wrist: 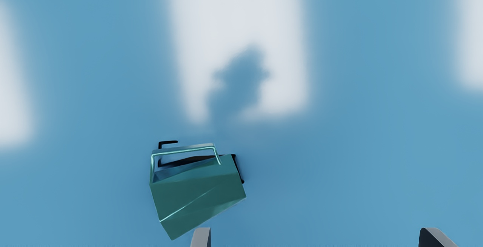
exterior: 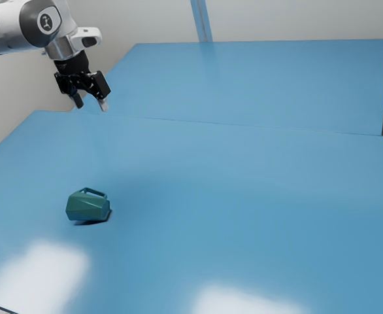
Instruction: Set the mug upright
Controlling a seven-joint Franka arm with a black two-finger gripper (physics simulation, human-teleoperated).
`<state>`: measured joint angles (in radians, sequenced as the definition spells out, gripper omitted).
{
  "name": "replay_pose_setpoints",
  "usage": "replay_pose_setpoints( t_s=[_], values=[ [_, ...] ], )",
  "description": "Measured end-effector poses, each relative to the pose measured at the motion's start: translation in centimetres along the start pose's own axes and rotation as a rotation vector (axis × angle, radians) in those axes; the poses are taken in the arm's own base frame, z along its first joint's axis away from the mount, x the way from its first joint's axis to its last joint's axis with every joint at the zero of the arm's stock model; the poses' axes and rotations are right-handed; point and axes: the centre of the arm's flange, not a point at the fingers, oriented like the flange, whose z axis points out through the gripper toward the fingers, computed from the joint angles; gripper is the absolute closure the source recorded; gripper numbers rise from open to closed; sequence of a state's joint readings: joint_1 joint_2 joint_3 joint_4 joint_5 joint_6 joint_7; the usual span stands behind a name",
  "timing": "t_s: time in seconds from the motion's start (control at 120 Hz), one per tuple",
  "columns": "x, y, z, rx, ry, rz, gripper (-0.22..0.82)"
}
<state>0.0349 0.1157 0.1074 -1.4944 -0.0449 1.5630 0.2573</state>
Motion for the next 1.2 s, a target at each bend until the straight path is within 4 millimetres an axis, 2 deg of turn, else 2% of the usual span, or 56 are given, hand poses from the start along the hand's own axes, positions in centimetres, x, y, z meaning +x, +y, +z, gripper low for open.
replay_pose_setpoints(
  t_s=[0.275, 0.425, 0.483, 0.592, 0.667, 0.817, 0.883, 1.0, 1.092, 1.2],
  values=[
    [-0.1, 0.1, -0.1, -0.003, -0.001, 0.002, 0.00],
    [-0.3, -0.6, -0.1, -0.028, 0.005, -0.014, 0.00],
    [-0.8, -2.4, 0.5, -0.087, 0.007, -0.054, 0.00],
    [-3.4, -8.5, 2.4, -0.222, 0.018, -0.166, 0.00],
    [-4.7, -11.5, 3.2, -0.283, 0.034, -0.209, 0.00],
    [-7.7, -16.6, 7.1, -0.435, 0.047, -0.283, 0.00],
    [-8.1, -18.5, 9.6, -0.495, 0.047, -0.305, 0.00],
    [-8.6, -20.0, 14.0, -0.598, 0.047, -0.314, 0.00],
    [-10.2, -21.3, 17.4, -0.650, 0.045, -0.335, 0.00],
    [-12.1, -23.0, 19.8, -0.664, 0.063, -0.359, 0.00]
  ],
)
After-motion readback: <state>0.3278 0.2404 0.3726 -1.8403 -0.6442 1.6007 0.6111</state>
